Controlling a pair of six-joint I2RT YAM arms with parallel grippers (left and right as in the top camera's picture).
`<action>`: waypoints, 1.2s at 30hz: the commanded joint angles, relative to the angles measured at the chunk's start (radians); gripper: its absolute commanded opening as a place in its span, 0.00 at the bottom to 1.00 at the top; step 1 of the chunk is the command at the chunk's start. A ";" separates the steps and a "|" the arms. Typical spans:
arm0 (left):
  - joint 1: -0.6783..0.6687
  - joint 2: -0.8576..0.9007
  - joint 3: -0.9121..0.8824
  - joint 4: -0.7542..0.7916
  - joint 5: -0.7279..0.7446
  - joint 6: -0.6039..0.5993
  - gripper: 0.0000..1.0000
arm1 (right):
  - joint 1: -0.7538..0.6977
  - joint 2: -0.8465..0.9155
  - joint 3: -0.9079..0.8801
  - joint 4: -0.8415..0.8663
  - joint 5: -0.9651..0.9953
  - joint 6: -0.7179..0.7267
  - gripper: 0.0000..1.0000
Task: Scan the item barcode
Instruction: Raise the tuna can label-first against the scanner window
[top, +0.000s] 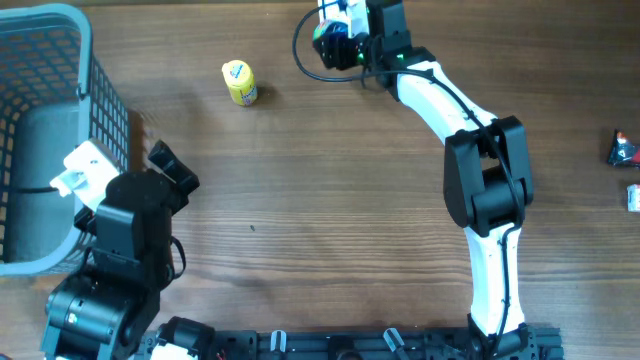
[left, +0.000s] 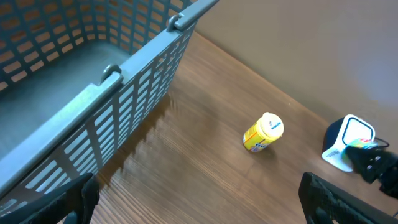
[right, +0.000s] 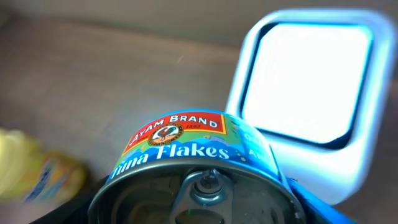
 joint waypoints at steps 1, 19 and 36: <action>-0.004 -0.003 -0.001 -0.001 -0.007 -0.010 1.00 | 0.006 0.017 0.024 0.075 0.148 -0.025 0.54; -0.004 -0.003 -0.001 -0.001 -0.011 -0.010 1.00 | 0.015 0.061 0.014 0.413 0.273 -0.142 0.57; -0.004 -0.003 -0.001 -0.021 -0.011 -0.010 1.00 | 0.026 0.176 0.014 0.561 0.277 -0.217 0.57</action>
